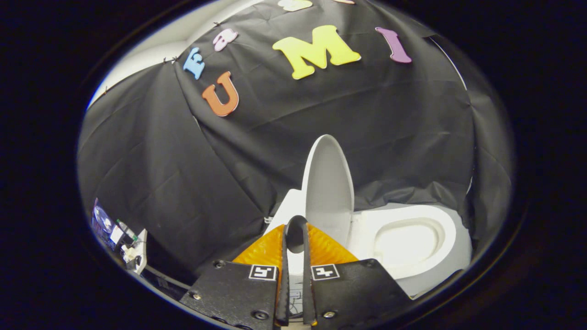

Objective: Open the toilet lid.

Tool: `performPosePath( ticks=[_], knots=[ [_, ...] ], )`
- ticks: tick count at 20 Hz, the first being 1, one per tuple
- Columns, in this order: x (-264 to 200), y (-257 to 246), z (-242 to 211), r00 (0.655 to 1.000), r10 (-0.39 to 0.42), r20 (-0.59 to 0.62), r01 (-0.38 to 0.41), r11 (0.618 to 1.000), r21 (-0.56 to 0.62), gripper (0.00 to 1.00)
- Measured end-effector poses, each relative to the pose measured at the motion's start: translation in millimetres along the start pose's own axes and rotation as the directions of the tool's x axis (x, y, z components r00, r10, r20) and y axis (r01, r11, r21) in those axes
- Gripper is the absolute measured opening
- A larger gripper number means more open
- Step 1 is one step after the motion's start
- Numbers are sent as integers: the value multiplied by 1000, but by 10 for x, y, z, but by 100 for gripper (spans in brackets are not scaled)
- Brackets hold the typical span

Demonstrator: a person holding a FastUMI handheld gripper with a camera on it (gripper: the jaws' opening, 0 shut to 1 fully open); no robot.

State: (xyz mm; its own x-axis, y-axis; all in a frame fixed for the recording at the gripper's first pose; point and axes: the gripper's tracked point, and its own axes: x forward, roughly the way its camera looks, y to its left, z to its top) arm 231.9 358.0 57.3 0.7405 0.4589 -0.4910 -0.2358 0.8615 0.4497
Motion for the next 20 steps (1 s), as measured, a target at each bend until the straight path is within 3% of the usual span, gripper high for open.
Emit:
performPosePath(
  ticks=[8, 17, 20],
  knots=[
    [284, 440, -123, 995, 84, -46, -85, 996, -25, 15],
    [508, 729, -221, 992, 99, -72, -105, 991, -80, 15],
    [530, 758, -234, 988, 139, -70, -145, 985, -91, 23]
  ],
)
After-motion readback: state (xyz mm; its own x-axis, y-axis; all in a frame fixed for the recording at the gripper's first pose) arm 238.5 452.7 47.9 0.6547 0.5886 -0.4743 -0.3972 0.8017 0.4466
